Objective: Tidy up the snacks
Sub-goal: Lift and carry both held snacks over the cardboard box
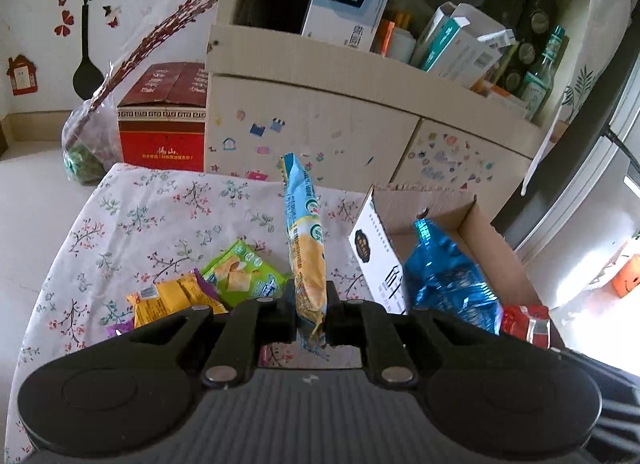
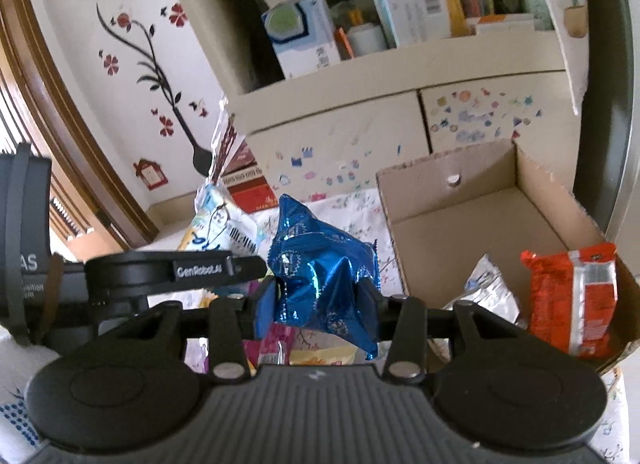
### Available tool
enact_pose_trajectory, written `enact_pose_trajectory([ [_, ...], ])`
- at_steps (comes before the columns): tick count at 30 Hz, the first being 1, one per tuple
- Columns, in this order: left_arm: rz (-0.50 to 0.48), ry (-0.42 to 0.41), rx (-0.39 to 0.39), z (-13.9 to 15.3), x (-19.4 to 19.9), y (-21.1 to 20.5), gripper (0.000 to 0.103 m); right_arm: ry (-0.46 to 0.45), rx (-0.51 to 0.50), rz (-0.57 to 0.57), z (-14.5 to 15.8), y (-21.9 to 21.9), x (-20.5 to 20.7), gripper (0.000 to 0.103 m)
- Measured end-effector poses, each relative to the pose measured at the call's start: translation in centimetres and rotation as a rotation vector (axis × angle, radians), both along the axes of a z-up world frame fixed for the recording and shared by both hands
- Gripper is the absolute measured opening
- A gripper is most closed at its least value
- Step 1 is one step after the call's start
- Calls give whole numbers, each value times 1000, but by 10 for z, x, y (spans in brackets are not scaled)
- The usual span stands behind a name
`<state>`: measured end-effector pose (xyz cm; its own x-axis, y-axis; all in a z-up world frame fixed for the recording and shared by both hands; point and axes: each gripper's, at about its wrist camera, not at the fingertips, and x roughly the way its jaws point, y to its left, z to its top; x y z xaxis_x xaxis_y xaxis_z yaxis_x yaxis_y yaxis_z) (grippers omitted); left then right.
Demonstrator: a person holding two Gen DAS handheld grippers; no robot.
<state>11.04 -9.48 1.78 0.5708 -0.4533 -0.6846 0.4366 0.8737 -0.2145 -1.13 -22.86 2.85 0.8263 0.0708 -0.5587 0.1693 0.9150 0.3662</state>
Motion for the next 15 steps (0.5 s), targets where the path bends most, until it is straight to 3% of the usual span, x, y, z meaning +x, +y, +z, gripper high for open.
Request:
enact_pose_trajectory([
  [15,-96,-29,-70,21,-18,-34,14,-124,30,-174,51,-66,-37,44],
])
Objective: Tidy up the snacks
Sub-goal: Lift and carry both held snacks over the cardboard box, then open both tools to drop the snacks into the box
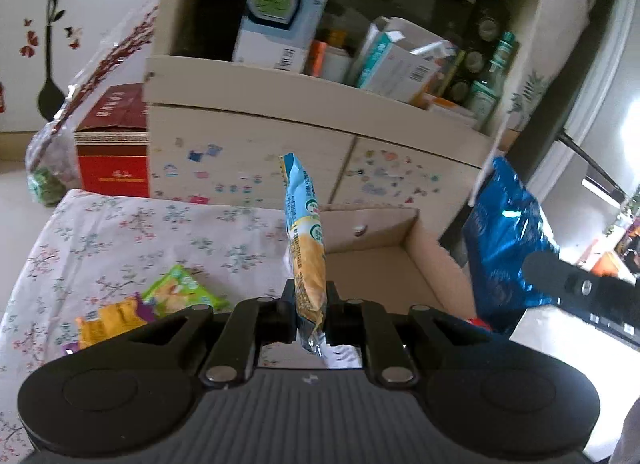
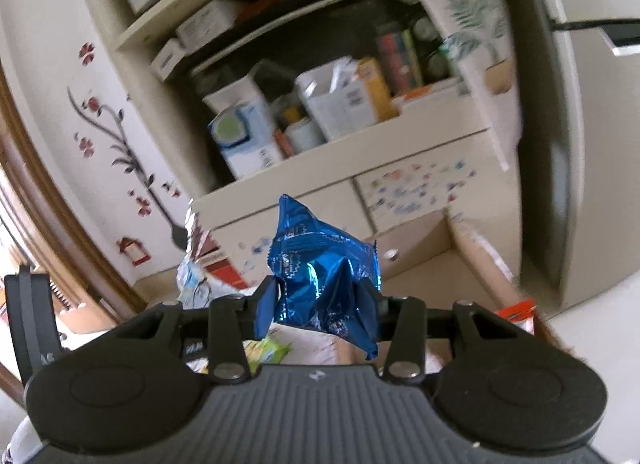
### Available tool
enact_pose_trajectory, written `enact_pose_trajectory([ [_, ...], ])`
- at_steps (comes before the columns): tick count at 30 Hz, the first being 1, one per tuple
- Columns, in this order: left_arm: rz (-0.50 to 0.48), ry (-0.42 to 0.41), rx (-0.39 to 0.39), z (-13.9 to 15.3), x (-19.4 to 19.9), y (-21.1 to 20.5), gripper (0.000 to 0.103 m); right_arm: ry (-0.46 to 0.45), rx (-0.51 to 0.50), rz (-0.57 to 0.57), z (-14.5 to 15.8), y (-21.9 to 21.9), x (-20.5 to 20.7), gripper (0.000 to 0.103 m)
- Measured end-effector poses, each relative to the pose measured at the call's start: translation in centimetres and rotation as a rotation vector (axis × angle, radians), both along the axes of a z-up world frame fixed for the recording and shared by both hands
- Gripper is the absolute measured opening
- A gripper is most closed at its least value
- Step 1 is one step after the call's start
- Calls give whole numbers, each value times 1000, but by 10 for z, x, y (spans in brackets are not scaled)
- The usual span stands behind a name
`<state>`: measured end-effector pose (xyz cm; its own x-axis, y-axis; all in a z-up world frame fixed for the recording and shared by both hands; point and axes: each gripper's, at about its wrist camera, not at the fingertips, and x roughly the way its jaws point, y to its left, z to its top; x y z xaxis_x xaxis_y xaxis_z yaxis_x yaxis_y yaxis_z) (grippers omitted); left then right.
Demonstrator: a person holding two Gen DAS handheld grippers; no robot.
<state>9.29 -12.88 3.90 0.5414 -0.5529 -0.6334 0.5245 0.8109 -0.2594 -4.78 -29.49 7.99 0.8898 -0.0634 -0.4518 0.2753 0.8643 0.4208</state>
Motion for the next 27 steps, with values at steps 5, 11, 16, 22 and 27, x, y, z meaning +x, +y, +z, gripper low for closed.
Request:
enact_pose_trajectory([
  [5,-48,2,-14,-1,-6,-18,14,9,-9,-44,3,-21,-4,44],
  [11,-116,18,-29,-5,-14,-42,14,28,10,-83,-2,-38,-2,44],
  [16,-176,33,-12,-15,-23,-62,14,47,54,-116,-13,-55,4,44],
  [22,-228,43,25,-26,-31,-79,16,64,87,-156,-24,-70,10,44],
  [27,-231,32,29,-24,-35,-82,31,94,146,-160,-34,-79,15,49],
])
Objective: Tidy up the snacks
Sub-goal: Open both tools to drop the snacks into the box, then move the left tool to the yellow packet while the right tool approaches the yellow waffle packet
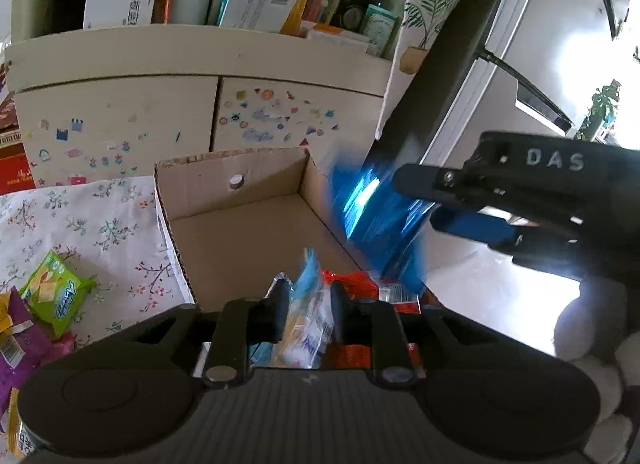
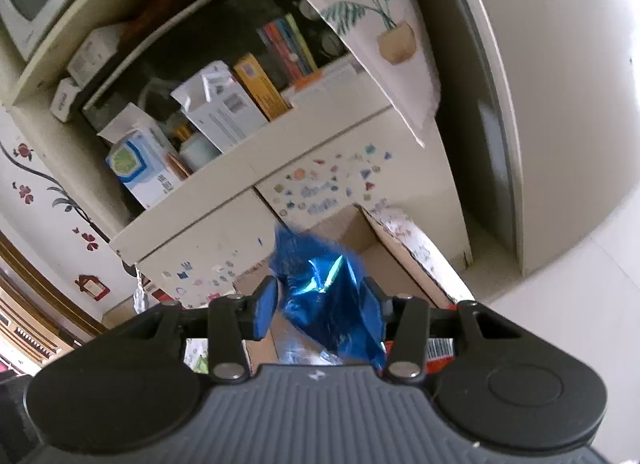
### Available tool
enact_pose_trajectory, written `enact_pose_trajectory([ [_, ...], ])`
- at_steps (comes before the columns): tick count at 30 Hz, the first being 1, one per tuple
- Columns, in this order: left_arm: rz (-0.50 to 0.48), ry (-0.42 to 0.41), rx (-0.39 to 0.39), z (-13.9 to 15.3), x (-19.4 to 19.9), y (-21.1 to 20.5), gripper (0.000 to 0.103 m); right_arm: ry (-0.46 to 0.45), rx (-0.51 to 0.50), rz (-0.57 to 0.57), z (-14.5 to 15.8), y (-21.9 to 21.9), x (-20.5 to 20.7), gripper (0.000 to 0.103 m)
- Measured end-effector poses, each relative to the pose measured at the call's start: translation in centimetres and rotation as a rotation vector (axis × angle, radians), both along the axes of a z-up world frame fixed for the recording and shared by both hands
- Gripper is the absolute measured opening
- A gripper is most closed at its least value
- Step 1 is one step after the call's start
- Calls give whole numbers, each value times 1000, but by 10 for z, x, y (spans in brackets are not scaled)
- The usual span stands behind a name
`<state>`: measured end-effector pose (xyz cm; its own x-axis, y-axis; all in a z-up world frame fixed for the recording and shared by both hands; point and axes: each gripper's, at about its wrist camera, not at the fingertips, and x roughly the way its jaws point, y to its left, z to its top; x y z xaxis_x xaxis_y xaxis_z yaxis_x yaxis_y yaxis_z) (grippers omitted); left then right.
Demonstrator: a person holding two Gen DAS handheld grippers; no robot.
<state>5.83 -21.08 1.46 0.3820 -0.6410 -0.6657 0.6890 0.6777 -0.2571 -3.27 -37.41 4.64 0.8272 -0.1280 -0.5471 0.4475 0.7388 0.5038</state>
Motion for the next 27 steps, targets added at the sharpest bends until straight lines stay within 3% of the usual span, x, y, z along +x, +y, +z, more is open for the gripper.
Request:
enact_pose_trajectory([
  [2,4,-25,18,4,-1,1,42,-5,-6,-9,0,0,-2,55],
  [5,16,-60,53,8,-3,4,56,-15,-36,-17,4,2,-4,71],
  [7,29,-74,93,11,-3,7,63,-12,-52,-11,6,5,-3,73],
  [15,89,-99,143,28,9,47,65,-8,-99,54,10,22,4,83],
  [19,135,-75,149,32,20,70,73,2,-105,90,10,30,9,84],
  [23,190,-73,204,29,32,91,73,0,-99,118,9,37,12,84],
  [27,255,-47,211,31,47,121,79,3,-108,164,8,47,16,84],
])
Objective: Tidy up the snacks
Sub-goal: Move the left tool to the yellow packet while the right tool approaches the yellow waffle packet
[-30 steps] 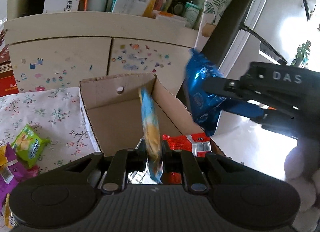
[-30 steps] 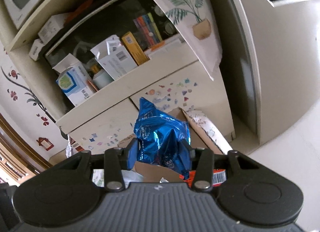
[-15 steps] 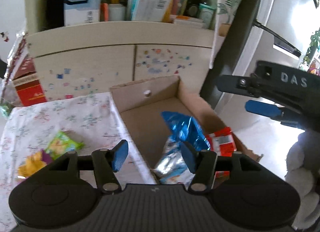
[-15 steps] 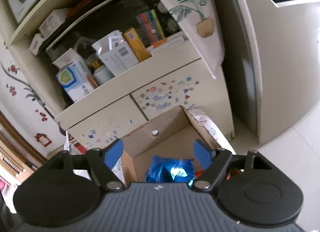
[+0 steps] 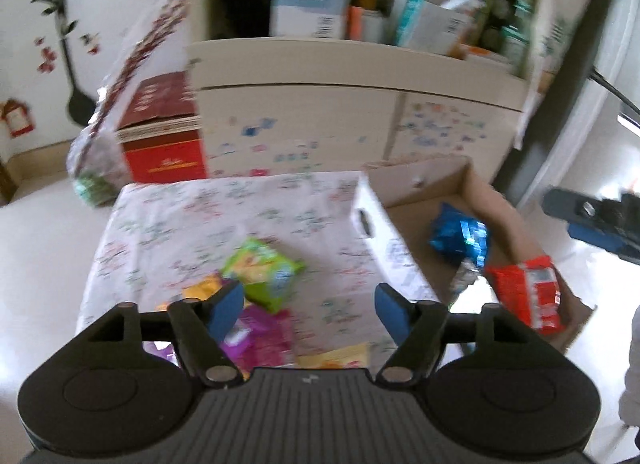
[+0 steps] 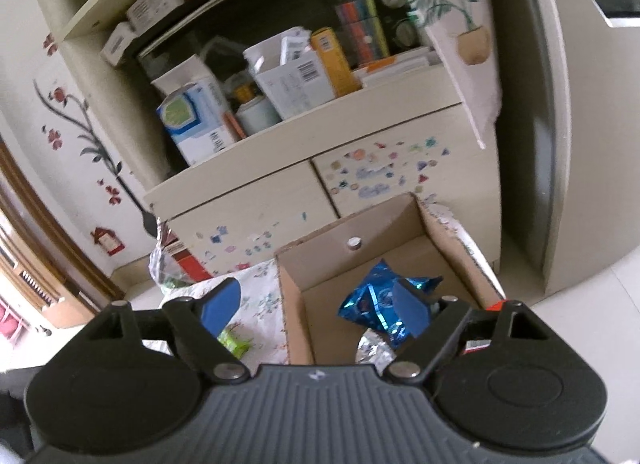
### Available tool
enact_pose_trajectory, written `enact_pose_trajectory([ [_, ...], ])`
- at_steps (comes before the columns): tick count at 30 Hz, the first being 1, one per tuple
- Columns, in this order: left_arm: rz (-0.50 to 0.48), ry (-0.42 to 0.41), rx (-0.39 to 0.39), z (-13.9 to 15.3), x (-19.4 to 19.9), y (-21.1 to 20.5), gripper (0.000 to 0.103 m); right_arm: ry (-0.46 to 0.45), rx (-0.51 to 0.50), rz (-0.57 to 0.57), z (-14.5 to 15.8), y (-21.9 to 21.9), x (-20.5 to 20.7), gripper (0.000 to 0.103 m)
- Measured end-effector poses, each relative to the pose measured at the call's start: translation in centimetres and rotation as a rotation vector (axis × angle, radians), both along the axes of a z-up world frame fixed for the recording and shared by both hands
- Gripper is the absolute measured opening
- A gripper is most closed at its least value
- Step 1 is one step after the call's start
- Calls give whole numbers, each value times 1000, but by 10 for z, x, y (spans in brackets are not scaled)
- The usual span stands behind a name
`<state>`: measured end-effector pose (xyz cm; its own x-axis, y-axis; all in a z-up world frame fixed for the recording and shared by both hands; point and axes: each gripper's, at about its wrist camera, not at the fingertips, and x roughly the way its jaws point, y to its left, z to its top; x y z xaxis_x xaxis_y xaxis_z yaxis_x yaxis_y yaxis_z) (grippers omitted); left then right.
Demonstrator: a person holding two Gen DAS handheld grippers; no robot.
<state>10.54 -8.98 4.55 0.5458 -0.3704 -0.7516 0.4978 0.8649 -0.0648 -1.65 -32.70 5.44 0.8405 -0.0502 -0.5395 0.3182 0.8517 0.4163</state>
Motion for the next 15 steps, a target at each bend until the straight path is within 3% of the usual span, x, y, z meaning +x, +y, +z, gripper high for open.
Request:
enact_pose_trajectory([
  [8,131,32,-25,-2,25,59,84,15,-37,128,-5,35,11,84],
  [15,183,59,-36,-20,43,77,85,28,-95,259,-11,79,20,84],
])
